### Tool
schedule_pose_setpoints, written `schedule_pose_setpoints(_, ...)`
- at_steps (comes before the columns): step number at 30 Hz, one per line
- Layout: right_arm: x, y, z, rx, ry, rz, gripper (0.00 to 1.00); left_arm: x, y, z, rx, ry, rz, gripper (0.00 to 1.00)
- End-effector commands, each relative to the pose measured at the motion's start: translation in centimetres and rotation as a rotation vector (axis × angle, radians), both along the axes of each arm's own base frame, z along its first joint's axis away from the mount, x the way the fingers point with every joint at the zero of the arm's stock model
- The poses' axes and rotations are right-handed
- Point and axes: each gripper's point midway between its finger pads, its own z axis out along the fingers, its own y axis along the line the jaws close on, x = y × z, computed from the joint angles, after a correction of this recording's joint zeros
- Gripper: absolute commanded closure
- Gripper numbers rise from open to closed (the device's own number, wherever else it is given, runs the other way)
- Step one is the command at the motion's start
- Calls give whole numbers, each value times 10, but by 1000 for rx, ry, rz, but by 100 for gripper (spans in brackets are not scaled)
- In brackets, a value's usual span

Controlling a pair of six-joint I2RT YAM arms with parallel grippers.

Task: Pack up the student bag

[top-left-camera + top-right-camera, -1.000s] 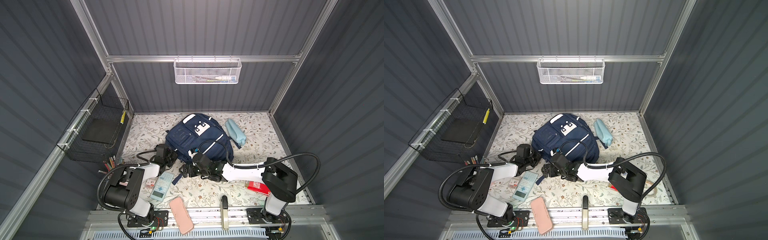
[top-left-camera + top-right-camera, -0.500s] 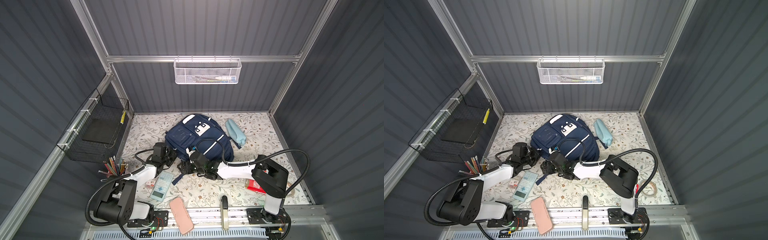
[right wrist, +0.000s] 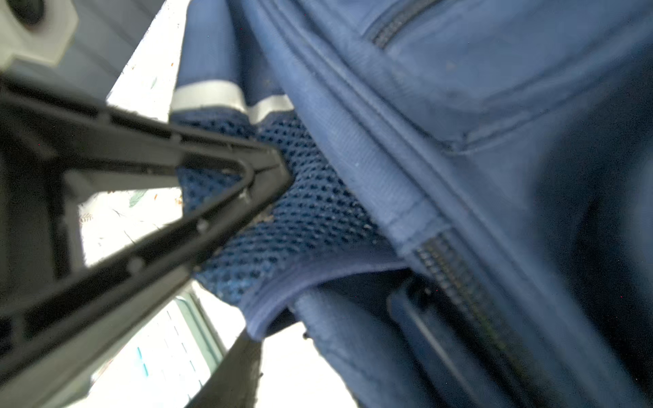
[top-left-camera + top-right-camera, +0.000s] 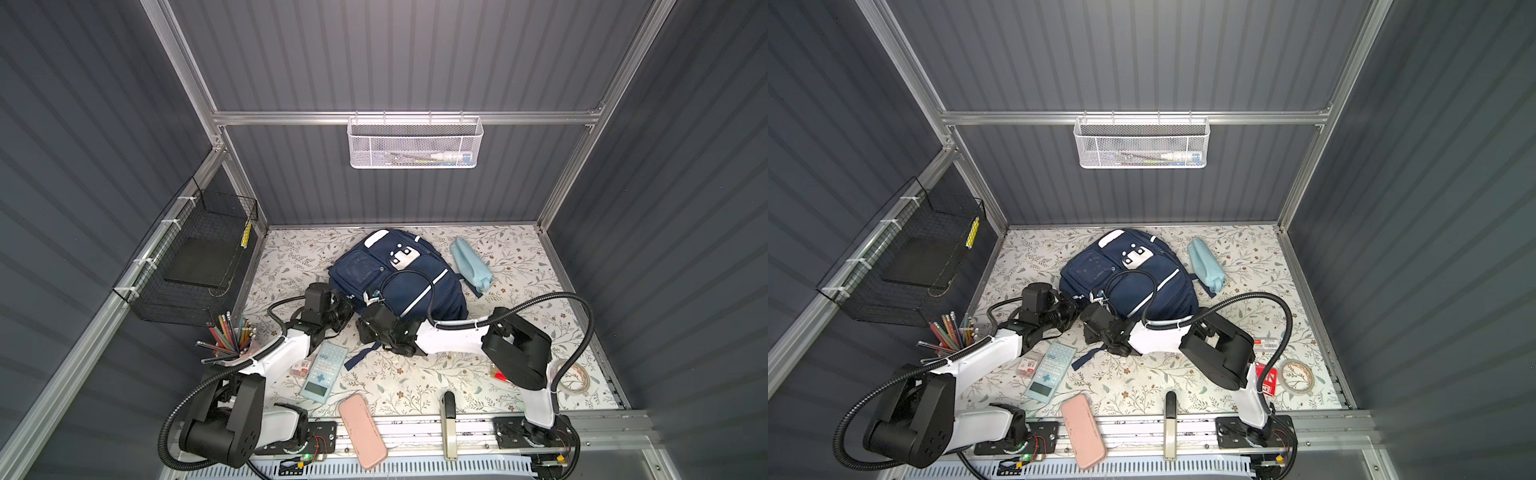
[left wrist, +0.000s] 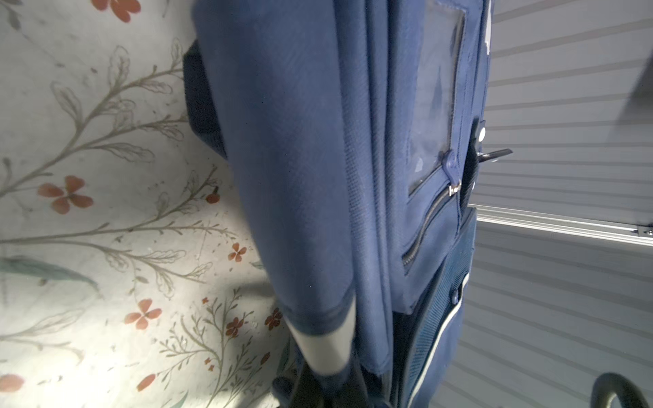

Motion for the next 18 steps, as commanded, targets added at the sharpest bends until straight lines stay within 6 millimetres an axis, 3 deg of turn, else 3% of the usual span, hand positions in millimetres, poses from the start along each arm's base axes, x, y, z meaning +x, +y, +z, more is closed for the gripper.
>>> schedule_pose_setpoints(1, 38, -30, -1, -91, -71, -133, 38, -3, -9, 25, -44, -49, -46, 100)
schedule_pose_setpoints(3, 43, -22, 3, -92, -89, -117, 48, -5, -8, 27, -48, -51, -47, 100)
schedule_pose_setpoints(6, 47, -19, 2, -112, -98, -107, 77, -6, -7, 27, -38, -46, -45, 100)
schedule_pose_setpoints(11, 35, -30, 6, -88, -76, -92, 99, -6, -1, 23, -1, -42, -30, 100)
schedule_pose_setpoints(18, 3, -35, 8, -55, 32, 7, 100, 8, 22, 10, 81, -32, 35, 100)
